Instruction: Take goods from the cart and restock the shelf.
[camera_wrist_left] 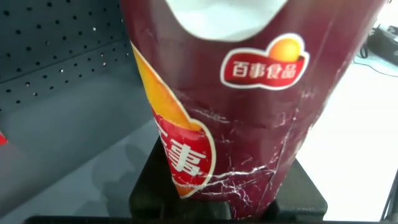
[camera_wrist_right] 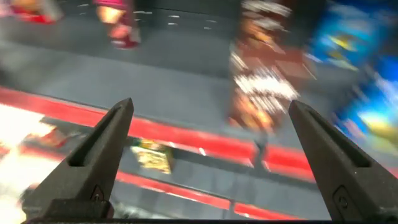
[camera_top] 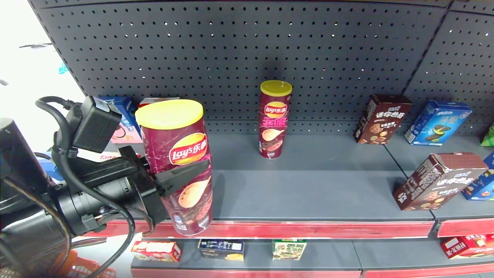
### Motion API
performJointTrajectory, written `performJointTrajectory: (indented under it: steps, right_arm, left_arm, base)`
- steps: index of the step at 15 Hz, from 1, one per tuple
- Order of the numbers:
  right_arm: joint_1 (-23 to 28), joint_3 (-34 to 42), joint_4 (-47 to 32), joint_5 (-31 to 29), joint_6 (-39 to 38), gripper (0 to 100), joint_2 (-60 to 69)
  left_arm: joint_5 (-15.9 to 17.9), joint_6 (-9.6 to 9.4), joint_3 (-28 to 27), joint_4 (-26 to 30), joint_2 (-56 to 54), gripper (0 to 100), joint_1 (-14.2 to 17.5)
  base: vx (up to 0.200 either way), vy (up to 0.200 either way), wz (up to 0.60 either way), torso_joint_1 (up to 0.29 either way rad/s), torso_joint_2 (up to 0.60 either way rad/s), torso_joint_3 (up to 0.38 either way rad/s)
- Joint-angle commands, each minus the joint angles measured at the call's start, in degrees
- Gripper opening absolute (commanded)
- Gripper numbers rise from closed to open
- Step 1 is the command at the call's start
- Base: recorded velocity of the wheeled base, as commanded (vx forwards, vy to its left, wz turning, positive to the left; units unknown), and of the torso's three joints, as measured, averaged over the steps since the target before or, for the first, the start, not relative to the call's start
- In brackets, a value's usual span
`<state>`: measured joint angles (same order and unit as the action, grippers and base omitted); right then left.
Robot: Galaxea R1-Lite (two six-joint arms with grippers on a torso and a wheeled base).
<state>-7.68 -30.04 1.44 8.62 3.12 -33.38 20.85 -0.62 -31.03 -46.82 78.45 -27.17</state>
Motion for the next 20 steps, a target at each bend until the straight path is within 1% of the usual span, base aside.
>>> performJointTrajectory:
  steps: [1, 2, 4, 5, 8, 9, 11, 12, 14, 15, 17, 20]
  right_arm:
    - [-9.4, -10.7, 0.4, -0.6, 1.2, 100, -17.7]
    - [-11.6, -13.2, 0.3, -1.0, 1.2, 100, -20.8]
    - [-13.7, -16.8, 0.5, -0.7, 1.3, 100, -25.9]
    - [-15.5, -19.7, 0.6, -0.6, 1.3, 100, -29.7]
    - [-17.5, -24.5, 0.6, -1.0, 1.5, 100, -35.8]
    - [-18.6, -27.4, 0.6, -0.6, 1.5, 100, -38.8]
    - [-21.1, -30.6, 0.8, -0.5, 1.5, 100, -43.2]
    - [-21.2, -31.8, 0.6, -0.5, 1.9, 100, -45.1]
    - [-20.9, -33.6, 1.0, -1.0, 5.2, 100, -49.2]
    - [-20.9, -33.6, 1.0, -1.0, 5.2, 100, -49.2]
    - [-20.6, -37.2, 1.0, -1.8, 6.1, 100, -55.3]
    - [-20.5, -38.9, 1.9, -1.9, 6.2, 100, -60.0]
  left_arm:
    - [0.3, 0.01, -0.1, -0.1, 0.2, 0, 0.0]
    - [0.4, 0.01, -0.3, -0.1, 0.3, 0, 0.0]
    - [0.4, 0.01, -0.4, -0.1, 0.5, 0, 0.0]
    - [0.4, 0.01, 0.0, -0.1, 0.4, 0, 0.0]
    - [0.4, -0.08, 0.2, -0.1, 0.4, 0, 0.1]
    - [0.4, -0.08, 0.7, -0.1, 0.2, 0, 0.4]
    - [0.5, -0.08, 0.8, -0.1, 0.2, 0, 0.5]
    - [0.5, -0.08, 0.7, -0.1, 0.2, 0, 0.5]
    - [0.6, -0.08, 0.7, -0.1, 0.2, 0, 0.5]
    - [0.6, -0.08, 0.7, -0.1, 0.2, 0, 0.5]
    - [0.8, -0.08, 0.9, -0.1, 0.2, 0, 0.5]
    - [0.7, -0.08, 0.6, -0.1, 0.3, 0, 0.5]
  base:
    - [0.000, 0.000, 0.00, 0.000, 0.00, 0.000]
    - [0.000, 0.000, 0.00, 0.000, 0.00, 0.000]
    - [0.000, 0.000, 0.00, 0.000, 0.00, 0.000]
    - [0.000, 0.000, 0.00, 0.000, 0.00, 0.000]
    - [0.000, 0.000, 0.00, 0.000, 0.00, 0.000]
    - [0.000, 0.000, 0.00, 0.000, 0.00, 0.000]
    - [0.000, 0.000, 0.00, 0.000, 0.00, 0.000]
    - [0.000, 0.000, 0.00, 0.000, 0.00, 0.000]
    - [0.000, 0.000, 0.00, 0.000, 0.00, 0.000]
    - [0.000, 0.000, 0.00, 0.000, 0.00, 0.000]
    - [0.000, 0.000, 0.00, 0.000, 0.00, 0.000]
    - [0.000, 0.000, 0.00, 0.000, 0.00, 0.000]
